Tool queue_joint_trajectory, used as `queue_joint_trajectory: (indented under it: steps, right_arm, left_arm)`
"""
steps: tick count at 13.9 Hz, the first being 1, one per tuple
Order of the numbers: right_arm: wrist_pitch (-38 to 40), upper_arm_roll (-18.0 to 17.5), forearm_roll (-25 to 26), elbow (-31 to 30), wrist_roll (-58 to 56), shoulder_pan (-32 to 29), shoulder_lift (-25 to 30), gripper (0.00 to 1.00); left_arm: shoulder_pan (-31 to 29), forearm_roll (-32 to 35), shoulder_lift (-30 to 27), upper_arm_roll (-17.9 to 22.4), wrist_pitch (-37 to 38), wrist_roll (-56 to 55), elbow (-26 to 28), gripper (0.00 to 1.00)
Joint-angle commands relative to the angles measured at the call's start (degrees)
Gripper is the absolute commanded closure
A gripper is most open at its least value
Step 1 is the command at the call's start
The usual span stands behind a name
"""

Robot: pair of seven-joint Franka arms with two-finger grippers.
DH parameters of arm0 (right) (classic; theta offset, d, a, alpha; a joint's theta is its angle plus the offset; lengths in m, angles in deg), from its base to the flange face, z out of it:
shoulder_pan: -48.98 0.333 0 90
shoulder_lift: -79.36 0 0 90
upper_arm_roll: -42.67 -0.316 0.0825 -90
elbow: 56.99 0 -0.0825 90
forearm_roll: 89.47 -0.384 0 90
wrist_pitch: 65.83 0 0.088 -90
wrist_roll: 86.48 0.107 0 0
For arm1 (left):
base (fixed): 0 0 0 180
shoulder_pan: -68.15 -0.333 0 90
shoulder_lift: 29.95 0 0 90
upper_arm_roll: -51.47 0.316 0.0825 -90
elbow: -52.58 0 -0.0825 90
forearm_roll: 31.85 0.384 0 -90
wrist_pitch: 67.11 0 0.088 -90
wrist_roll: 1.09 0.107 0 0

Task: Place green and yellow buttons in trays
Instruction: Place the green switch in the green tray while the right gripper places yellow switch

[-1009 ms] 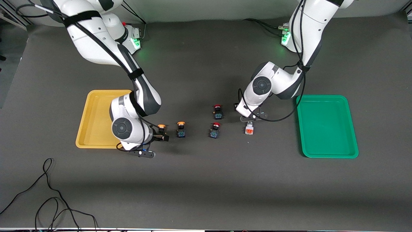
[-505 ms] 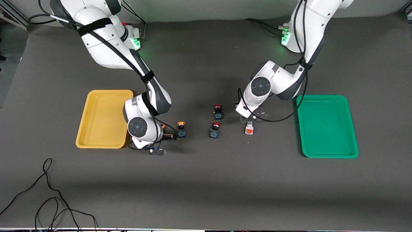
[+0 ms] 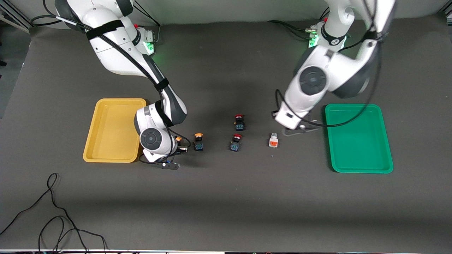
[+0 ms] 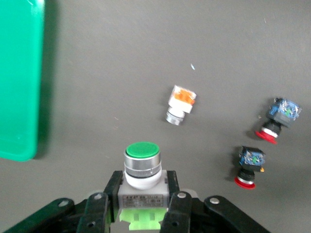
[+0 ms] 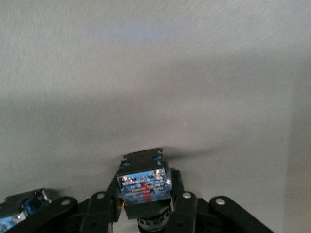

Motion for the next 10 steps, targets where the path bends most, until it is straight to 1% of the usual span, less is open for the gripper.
queue_joint_trajectory:
  steps: [1, 3, 5, 6, 7, 8, 10]
  right_arm:
    - [5.8, 2.0, 1.0, -0.5, 0.3, 0.2, 6.0, 1.00]
    - [12.0, 4.5, 1.1, -0.9, -3.6, 0.1, 9.9, 1.00]
    - [16.7, 8.0, 1.2, -2.2, -7.5, 0.1, 14.0, 1.00]
    - [17.3, 9.9, 1.2, -3.9, -11.2, 0.1, 16.1, 1.00]
    - [16.9, 12.1, 1.2, -6.6, -15.8, 0.2, 17.8, 1.00]
    - [14.8, 14.2, 1.1, -9.8, -18.6, 0.2, 19.1, 1.00]
    - [4.5, 16.5, 1.1, -19.7, -24.0, 0.2, 21.9, 1.00]
  left_arm:
    - [-10.0, -1.9, -2.5, -0.2, 4.8, 12.1, 0.0, 0.67]
    - [-17.1, -2.0, -3.7, 0.0, 6.9, 20.0, 0.1, 0.67]
    - [-21.9, -0.6, -3.3, 0.1, 6.0, 25.7, 0.5, 0.67]
    - [-23.6, 0.8, -2.8, 0.1, 5.0, 29.3, 1.3, 0.67]
    - [-25.4, 1.2, -2.5, 0.0, 3.1, 32.3, 2.7, 0.67]
    - [-26.3, 1.2, -1.9, 0.1, 0.0, 33.9, 4.9, 0.67]
    - [-26.6, 3.1, 1.0, 0.1, -7.1, 34.9, 9.2, 0.67]
